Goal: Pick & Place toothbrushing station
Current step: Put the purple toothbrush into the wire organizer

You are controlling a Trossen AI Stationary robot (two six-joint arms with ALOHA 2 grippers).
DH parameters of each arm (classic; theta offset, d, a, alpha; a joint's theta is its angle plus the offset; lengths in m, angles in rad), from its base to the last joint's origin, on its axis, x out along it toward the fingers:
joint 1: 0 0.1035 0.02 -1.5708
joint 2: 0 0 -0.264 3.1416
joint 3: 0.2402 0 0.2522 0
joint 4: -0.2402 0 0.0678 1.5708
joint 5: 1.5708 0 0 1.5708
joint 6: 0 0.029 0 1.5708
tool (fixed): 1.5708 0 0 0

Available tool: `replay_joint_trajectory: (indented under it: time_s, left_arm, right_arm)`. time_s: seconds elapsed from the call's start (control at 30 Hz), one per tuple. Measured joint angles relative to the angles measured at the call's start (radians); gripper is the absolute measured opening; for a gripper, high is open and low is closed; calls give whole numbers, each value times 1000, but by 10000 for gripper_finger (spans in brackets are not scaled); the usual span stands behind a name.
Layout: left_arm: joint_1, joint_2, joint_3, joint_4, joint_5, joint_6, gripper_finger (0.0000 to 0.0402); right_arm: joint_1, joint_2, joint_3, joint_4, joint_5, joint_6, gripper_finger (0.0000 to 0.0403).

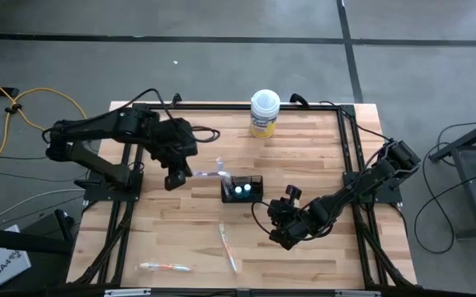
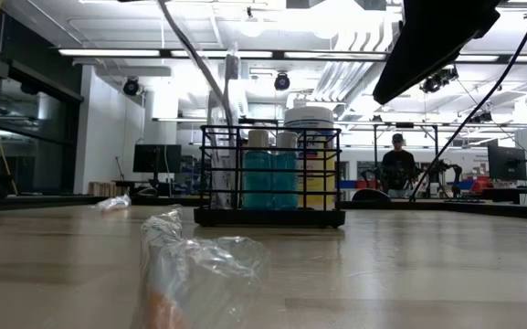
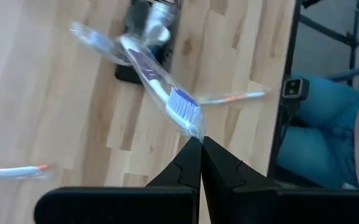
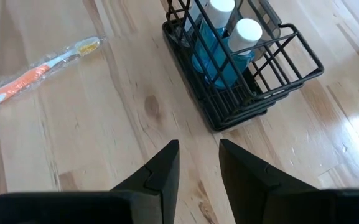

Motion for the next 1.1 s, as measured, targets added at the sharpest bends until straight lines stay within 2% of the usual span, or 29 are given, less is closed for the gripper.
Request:
replay_joint_trajectory:
  time_s: [0.17,0.37,0.53,0.8,1.1]
  left_arm:
    - [0,41,0,-7,40,17,0]
    - [23,52,0,-53,33,1,0]
    - [34,50,1,-83,75,-7,0]
    - [35,51,25,-80,67,18,0]
    - [106,60,26,-40,54,71,0]
  right_arm:
    - [0,0,0,5,0,-7,105]
    - [0,0,0,8,-4,-9,105]
    - [0,0,0,8,-4,-18,105]
    - [0,0,0,8,-3,-18,105]
    - [0,0,0,9,-3,-18,105]
